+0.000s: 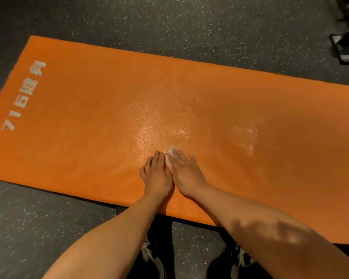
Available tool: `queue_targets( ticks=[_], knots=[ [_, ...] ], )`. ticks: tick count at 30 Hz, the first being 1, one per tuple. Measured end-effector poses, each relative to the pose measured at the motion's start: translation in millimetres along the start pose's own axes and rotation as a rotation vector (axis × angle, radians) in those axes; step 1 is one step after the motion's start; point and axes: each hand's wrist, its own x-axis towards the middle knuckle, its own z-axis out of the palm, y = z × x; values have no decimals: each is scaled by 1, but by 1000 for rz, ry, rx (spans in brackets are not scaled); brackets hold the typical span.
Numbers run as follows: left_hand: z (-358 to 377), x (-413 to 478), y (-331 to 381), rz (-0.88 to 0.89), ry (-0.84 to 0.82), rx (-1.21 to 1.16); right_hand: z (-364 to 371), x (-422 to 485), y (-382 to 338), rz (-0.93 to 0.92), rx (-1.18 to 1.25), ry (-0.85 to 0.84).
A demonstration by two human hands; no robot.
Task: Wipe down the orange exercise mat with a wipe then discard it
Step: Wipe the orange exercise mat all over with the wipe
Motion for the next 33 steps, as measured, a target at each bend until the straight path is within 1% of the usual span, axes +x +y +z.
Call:
queue_targets(
  ticks=[1,2,3,4,6,7,8,9,12,14,15,16,19,20,21,22,24,26,27,28,31,32,33],
  knots=[
    [1,0,-1,9,-5,-5,0,2,3,-60,-39,-12],
    [2,0,-2,21,-12,-3,-2,5,10,-77,-71,-3],
    [2,-1,-3,29,-19,4,-5,9,17,-45,-94,18],
    [2,-1,-3,32,-23,14,-10,14,25,41,-91,45],
    [1,-2,-4,36,-22,25,-21,20,38,298,-21,119],
    [1,-2,-3,38,-21,24,-23,22,40,373,11,139],
    [1,-2,-3,38,-25,19,-23,22,35,373,27,139],
    [1,-2,-3,36,-32,14,-20,20,26,306,33,108],
    [4,-3,-4,47,-50,35,-4,9,1,-19,-4,-50],
    [5,-5,-4,59,-56,59,-3,9,6,-105,-59,-58],
    [5,-6,-5,63,-62,69,-6,11,13,-92,-78,-35],
    [5,-7,-5,66,-69,78,-11,12,20,-35,-80,-7],
    [3,-7,-1,55,-74,95,-20,10,28,275,-17,97],
    [3,-7,1,46,-71,100,-20,9,22,321,0,104],
    [4,-7,2,35,-65,102,-18,7,14,309,7,87],
    [4,-6,3,26,-60,100,-14,5,4,250,14,49],
    [4,-6,3,26,-55,97,-6,1,-7,78,20,-15],
    [1,-4,4,19,-45,100,-7,1,3,-37,-29,-14],
    [-1,-2,5,7,-39,98,-9,4,12,-33,-76,6],
    [-4,2,8,-2,-36,101,-12,9,22,32,-109,36],
    [-9,16,11,-1,-26,120,-28,25,35,387,-51,136],
    [-10,22,11,0,-12,122,-30,31,31,426,0,151],
    [-11,29,10,-1,1,122,-30,34,24,400,37,142]
  ],
)
